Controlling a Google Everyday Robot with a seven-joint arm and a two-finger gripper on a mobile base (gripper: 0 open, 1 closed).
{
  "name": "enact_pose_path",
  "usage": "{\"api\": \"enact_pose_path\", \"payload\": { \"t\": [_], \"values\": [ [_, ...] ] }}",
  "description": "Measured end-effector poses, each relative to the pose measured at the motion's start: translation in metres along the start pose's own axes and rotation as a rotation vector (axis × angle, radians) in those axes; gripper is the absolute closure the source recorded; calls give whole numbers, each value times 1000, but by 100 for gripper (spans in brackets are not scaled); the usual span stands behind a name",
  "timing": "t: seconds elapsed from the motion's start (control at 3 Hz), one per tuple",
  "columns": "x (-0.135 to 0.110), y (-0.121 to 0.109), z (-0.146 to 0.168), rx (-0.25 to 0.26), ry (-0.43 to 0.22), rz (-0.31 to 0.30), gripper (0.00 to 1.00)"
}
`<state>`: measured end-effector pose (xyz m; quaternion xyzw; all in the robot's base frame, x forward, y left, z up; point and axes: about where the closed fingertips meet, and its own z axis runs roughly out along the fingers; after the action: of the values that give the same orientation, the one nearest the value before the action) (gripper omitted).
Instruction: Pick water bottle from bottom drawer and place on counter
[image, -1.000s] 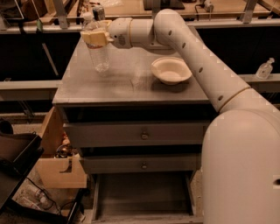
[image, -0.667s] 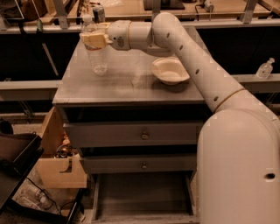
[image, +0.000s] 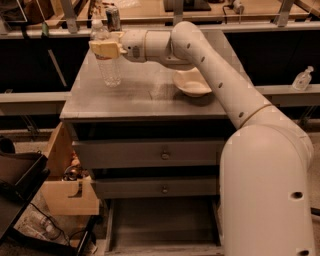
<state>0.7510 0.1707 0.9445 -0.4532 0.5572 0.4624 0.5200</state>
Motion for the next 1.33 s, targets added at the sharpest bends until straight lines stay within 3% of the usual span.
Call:
{"api": "enact_pose_path", "payload": {
  "t": [0.33, 1.33],
  "values": [
    [-4, 0, 0, 0, 0, 0, 82],
    [-5, 2, 3, -5, 0, 1, 13]
  ]
}}
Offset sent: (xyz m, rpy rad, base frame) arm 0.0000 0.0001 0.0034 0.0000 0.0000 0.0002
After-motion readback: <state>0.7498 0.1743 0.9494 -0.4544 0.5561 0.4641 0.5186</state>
